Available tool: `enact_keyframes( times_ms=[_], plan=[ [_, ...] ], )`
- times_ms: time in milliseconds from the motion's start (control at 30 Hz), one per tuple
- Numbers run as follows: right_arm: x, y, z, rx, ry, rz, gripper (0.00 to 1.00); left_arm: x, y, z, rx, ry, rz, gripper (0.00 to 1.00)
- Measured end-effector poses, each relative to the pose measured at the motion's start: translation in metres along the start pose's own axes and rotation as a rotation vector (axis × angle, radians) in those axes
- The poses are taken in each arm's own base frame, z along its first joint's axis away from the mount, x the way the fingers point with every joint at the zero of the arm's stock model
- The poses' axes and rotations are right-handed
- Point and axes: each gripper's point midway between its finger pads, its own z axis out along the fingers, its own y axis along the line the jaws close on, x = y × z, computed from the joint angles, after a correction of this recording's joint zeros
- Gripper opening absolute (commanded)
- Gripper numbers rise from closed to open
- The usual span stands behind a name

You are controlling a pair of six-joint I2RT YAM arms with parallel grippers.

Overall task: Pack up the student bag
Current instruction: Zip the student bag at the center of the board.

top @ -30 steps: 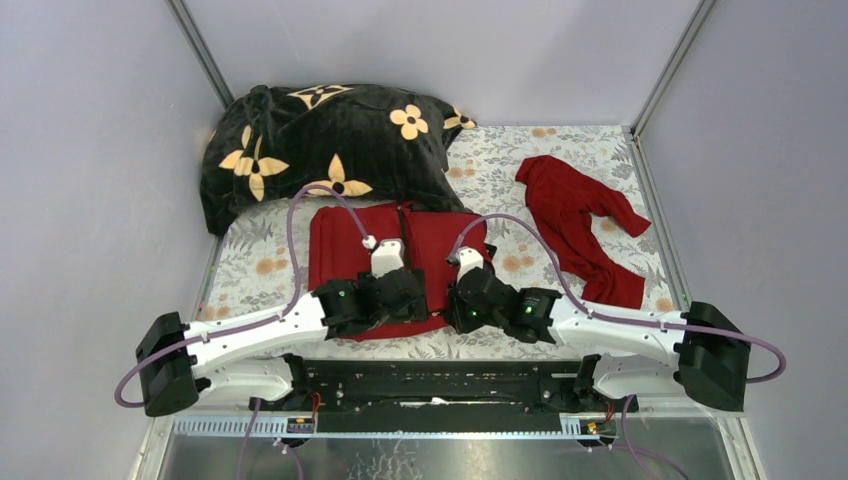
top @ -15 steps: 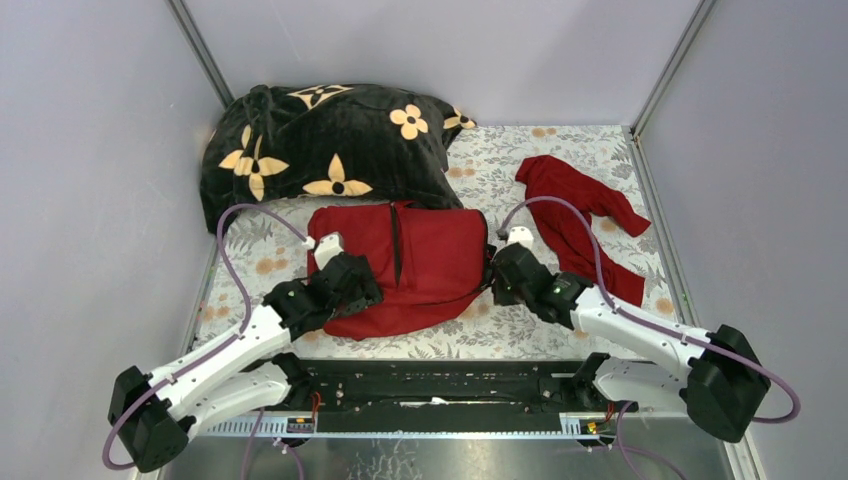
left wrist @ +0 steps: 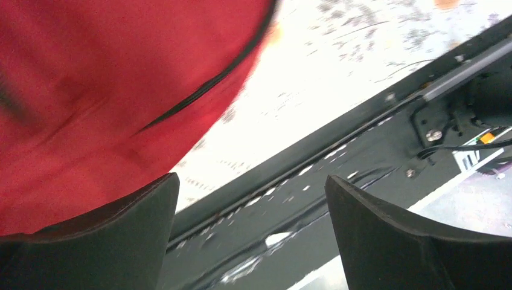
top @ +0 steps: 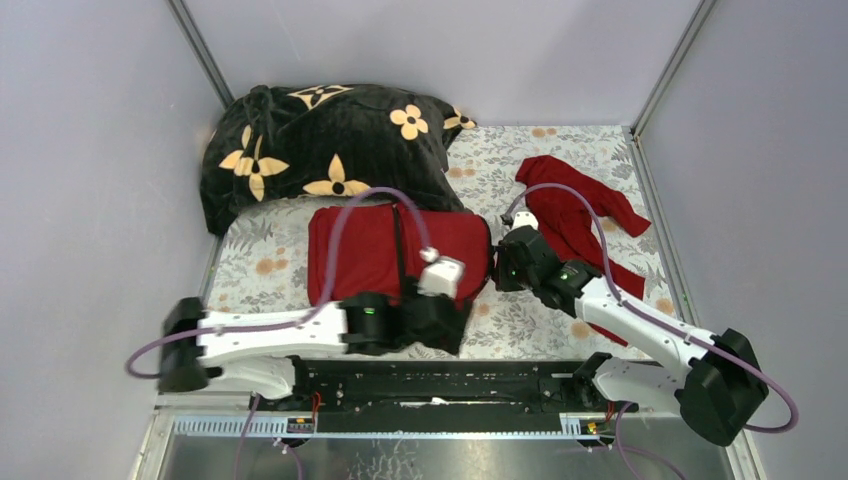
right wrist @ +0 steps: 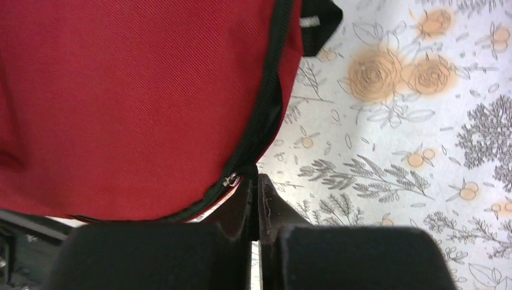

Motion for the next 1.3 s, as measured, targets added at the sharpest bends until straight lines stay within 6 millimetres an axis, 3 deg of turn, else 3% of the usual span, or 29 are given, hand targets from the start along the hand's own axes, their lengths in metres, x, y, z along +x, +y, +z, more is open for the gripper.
enact_keyframes(
  times_ms=[100,167,367,633,867,1100,1167,1200,1300],
  plan=[
    [-0.014,0.011,-0.007,-0.048,-0.010,-0.007,0.00,-0.017,-0.052,0.018,0.018,-0.023,0.133,0.99],
    [-0.023,0.020,-0.012,-0.087,-0.014,-0.007,0.00,-0.018,-0.068,0.029,0.031,-0.033,0.200,0.99],
    [-0.023,0.026,-0.018,-0.134,0.010,0.003,0.00,-0.021,-0.057,0.048,-0.029,-0.038,0.333,0.97],
    [-0.025,0.028,-0.033,-0.178,0.003,0.019,0.00,-0.042,-0.040,0.059,-0.070,-0.102,0.330,0.92],
    [-0.023,0.027,-0.034,-0.181,0.012,0.020,0.00,-0.060,-0.026,0.080,-0.119,-0.134,0.337,0.52],
    [-0.028,0.026,-0.038,-0.186,-0.008,0.027,0.00,-0.069,-0.006,0.093,-0.160,-0.115,0.349,0.45],
    [-0.028,0.026,-0.038,-0.186,-0.008,0.029,0.00,-0.070,-0.004,0.094,-0.161,-0.115,0.350,0.10],
    [-0.028,0.026,-0.038,-0.186,-0.008,0.031,0.00,-0.071,-0.002,0.094,-0.171,-0.117,0.355,0.00],
    [-0.030,0.027,-0.040,-0.191,-0.015,0.038,0.00,-0.076,0.005,0.095,-0.204,-0.125,0.356,0.00]
  ],
)
